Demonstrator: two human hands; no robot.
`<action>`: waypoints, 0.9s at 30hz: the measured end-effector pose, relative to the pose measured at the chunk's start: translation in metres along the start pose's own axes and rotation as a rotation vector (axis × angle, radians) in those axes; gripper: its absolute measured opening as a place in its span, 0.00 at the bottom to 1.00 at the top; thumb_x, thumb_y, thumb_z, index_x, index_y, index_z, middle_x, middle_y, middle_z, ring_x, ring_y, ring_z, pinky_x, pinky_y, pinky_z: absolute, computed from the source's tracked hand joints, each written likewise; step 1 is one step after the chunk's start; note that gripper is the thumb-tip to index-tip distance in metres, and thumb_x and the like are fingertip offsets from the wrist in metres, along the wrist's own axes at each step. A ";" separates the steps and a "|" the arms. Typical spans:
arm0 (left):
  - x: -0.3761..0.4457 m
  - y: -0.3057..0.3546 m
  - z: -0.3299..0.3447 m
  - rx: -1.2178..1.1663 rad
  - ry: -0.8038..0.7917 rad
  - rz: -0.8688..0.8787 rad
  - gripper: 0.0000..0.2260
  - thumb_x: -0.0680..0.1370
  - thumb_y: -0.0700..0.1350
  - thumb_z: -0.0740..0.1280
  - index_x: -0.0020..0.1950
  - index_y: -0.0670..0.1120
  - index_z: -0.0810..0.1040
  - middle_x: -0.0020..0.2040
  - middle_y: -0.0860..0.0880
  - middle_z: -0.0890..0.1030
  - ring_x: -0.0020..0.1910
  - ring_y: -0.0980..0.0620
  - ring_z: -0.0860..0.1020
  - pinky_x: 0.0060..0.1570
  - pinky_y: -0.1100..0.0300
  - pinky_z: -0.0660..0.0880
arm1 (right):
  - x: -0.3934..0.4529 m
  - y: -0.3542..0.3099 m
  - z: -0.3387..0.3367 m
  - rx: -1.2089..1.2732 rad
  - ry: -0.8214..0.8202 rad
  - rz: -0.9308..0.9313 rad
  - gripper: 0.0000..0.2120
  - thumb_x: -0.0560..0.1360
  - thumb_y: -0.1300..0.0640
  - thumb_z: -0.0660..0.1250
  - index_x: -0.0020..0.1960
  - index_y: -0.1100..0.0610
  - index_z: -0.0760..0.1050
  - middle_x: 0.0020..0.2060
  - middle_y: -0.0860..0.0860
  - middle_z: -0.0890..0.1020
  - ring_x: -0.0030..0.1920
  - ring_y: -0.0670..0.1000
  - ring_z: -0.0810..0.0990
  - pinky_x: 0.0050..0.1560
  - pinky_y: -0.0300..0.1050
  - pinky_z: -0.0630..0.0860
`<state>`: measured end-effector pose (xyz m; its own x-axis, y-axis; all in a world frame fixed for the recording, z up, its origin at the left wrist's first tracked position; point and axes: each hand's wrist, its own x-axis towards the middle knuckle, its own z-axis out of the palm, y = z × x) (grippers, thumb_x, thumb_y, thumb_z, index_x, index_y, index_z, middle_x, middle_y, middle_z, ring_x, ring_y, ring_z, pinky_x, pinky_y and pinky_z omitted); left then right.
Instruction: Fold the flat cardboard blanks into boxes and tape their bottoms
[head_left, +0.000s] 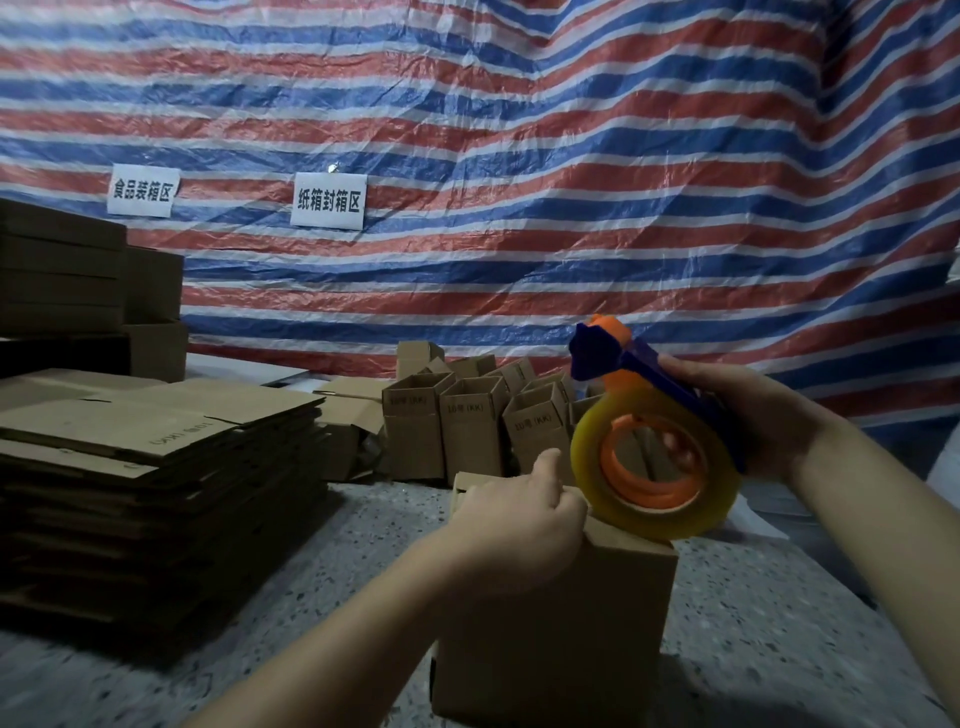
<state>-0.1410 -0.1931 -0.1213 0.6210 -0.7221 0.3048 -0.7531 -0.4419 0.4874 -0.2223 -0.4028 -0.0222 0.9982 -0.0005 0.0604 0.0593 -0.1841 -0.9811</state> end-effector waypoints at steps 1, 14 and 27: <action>0.000 0.000 -0.004 -0.099 -0.012 -0.037 0.24 0.81 0.57 0.47 0.77 0.53 0.57 0.46 0.51 0.81 0.41 0.53 0.77 0.41 0.54 0.74 | 0.002 -0.001 0.001 -0.017 0.002 0.019 0.29 0.57 0.40 0.85 0.52 0.53 0.86 0.40 0.56 0.84 0.33 0.52 0.83 0.32 0.45 0.81; 0.033 0.023 -0.096 -0.851 0.259 -0.337 0.22 0.81 0.59 0.58 0.44 0.45 0.82 0.35 0.48 0.85 0.41 0.49 0.83 0.51 0.50 0.77 | 0.016 -0.015 0.014 -0.192 0.069 0.126 0.27 0.67 0.42 0.73 0.59 0.58 0.78 0.41 0.56 0.85 0.35 0.50 0.83 0.34 0.42 0.80; 0.037 0.018 -0.102 -0.952 0.094 -0.437 0.07 0.80 0.45 0.65 0.47 0.45 0.81 0.38 0.49 0.85 0.33 0.54 0.82 0.42 0.58 0.77 | 0.016 -0.017 0.014 -0.238 0.048 0.132 0.28 0.68 0.40 0.73 0.60 0.57 0.77 0.42 0.56 0.84 0.37 0.51 0.82 0.37 0.43 0.80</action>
<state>-0.1092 -0.1738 -0.0181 0.8426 -0.5384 -0.0102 -0.0032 -0.0239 0.9997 -0.2068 -0.3860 -0.0074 0.9951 -0.0852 -0.0511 -0.0814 -0.4048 -0.9108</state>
